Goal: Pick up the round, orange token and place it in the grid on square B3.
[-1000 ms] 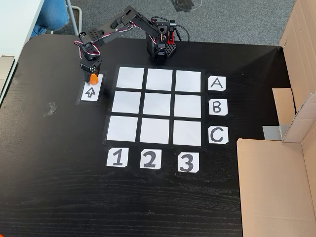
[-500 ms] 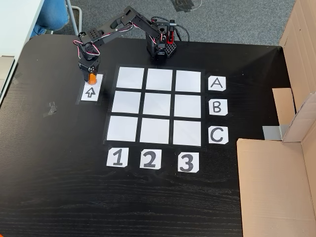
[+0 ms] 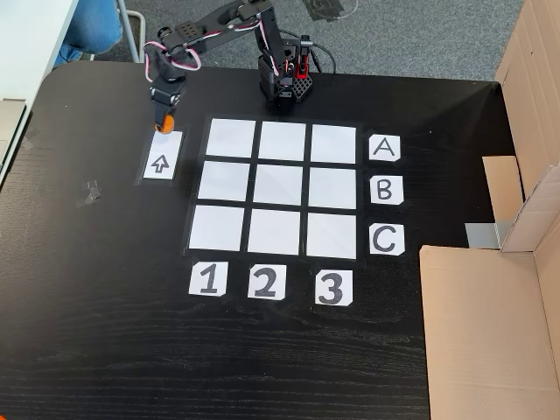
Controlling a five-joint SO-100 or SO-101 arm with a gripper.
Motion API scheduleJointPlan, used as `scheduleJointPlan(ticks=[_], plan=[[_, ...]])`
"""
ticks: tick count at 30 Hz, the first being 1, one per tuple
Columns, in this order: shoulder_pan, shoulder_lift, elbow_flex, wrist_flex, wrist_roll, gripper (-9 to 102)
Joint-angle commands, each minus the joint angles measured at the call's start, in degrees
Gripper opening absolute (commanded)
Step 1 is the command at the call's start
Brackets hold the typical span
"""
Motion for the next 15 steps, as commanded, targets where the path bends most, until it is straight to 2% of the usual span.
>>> scheduleJointPlan(ticks=[1,10,15], plan=[[-3.3,10.2,5.1,-0.6,-0.7,-1],[-20.3,31.1,22.0,0.3,2.7,-1],[-32.0,37.9,23.5,2.2,7.2,-1]])
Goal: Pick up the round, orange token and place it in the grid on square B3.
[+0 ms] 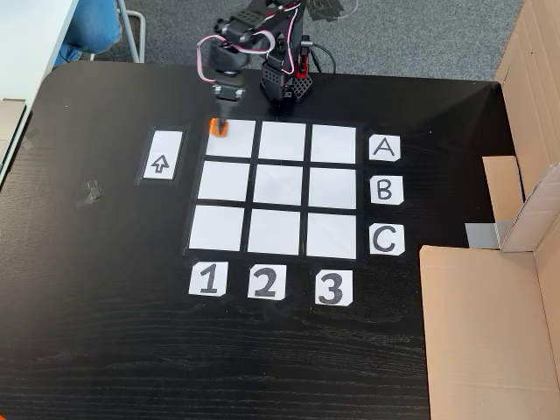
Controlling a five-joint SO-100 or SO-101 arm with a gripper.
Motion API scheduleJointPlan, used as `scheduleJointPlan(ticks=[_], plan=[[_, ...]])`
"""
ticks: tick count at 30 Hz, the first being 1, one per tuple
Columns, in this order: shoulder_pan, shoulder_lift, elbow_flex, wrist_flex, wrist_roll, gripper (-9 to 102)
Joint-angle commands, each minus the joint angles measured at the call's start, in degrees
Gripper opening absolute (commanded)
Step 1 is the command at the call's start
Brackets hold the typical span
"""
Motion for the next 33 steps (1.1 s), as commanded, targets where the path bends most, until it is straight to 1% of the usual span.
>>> scheduleJointPlan(ticks=[1,6,13,18,24,33], plan=[[-6.8,5.7,0.2,1.0,3.1,-1],[-16.9,6.8,-0.9,1.2,7.9,-1],[-27.2,5.5,-1.0,-0.3,13.1,-1],[-34.9,1.7,0.2,-2.6,18.8,-1],[-40.1,-2.9,-0.1,-6.7,23.0,-1],[-43.9,-16.1,-3.3,-11.3,25.3,-1]])
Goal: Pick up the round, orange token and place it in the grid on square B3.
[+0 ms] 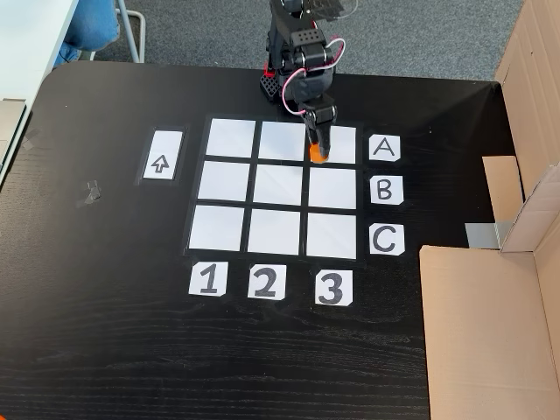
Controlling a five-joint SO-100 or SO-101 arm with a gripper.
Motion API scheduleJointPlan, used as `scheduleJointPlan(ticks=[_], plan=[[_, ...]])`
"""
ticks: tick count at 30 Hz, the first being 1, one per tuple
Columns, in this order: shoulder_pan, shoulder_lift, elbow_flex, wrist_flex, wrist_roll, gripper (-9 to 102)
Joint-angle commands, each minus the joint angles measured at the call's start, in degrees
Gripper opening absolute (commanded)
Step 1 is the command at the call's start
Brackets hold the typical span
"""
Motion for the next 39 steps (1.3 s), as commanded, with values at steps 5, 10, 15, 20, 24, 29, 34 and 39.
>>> scheduleJointPlan(ticks=[5,10,15,20,24,29,34,39], plan=[[-2.2,-9.2,-5.8,-3.0,1.6,-1],[-3.3,-14.7,-8.1,-3.6,2.8,-1],[-4.2,-19.7,-9.1,-4.0,6.4,-1],[-4.5,-22.2,-9.1,-3.6,8.4,-1],[-4.7,-23.6,-9.2,-3.9,9.0,-1],[-5.2,-24.5,-10.5,-3.8,9.1,-1],[-5.8,-26.3,-11.6,-3.9,9.1,-1],[-6.5,-28.9,-13.0,-3.8,9.1,-1]])
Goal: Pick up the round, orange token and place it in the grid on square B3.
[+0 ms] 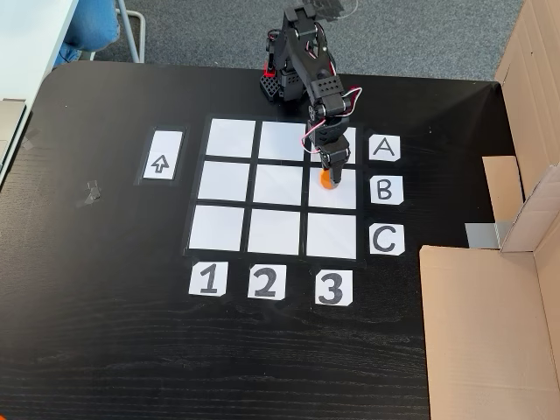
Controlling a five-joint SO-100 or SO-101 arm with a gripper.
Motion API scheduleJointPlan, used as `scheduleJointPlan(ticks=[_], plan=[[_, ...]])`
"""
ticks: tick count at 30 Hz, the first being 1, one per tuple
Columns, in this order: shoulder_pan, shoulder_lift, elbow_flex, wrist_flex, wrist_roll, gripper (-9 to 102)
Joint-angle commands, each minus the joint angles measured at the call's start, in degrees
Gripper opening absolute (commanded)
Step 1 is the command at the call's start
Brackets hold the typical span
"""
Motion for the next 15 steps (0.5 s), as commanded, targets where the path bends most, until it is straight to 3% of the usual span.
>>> scheduleJointPlan(ticks=[1,9,15], plan=[[-1.0,-0.9,-2.5,-0.4,0.4,-1],[-1.1,-3.3,-2.6,0.4,0.4,12],[0.4,-2.3,-0.4,0.8,0.4,44]])
